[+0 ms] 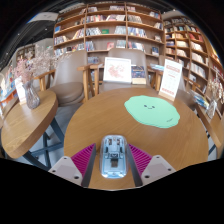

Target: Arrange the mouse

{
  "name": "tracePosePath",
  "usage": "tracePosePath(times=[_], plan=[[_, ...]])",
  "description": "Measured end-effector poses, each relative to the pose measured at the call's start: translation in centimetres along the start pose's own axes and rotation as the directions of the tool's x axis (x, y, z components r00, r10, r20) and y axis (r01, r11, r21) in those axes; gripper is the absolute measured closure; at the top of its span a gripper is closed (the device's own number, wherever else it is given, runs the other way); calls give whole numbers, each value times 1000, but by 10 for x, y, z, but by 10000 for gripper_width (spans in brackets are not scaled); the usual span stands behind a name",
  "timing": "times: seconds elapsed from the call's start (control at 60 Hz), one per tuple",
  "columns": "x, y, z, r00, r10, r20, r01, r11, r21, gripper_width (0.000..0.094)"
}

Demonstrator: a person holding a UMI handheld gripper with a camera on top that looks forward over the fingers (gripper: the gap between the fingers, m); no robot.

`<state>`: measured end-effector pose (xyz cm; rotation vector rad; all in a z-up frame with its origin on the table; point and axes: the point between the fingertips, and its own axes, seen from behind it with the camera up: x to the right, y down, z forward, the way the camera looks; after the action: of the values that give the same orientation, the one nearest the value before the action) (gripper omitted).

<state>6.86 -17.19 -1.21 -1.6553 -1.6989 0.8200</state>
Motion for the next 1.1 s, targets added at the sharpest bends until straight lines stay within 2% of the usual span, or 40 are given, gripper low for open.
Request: tracePosePath(times=[0.05,0.267,0.417,0.533,0.65,0.917,1.017,1.033,1.1], plan=[[-2,-1,1,1000,0,5,0,1000,6,464],[0,-13,-4,999,-46,24,46,999,-10,501],[26,-80,-9,998,-33,45,30,997,66,502],[62,-139,18,998,-48,43,43,992,122,502],[116,-161,63,999,-38,-31,41,994,99,505],[181,-135,141,992,-14,-122,16,1000,22,530],[182,-116,151,993,11,-114,-12,1000,-8,526],[182,-120,152,994,23,-110,-22,1000,7,524],[184,-120,153,993,47,-108,-46,999,13,474]])
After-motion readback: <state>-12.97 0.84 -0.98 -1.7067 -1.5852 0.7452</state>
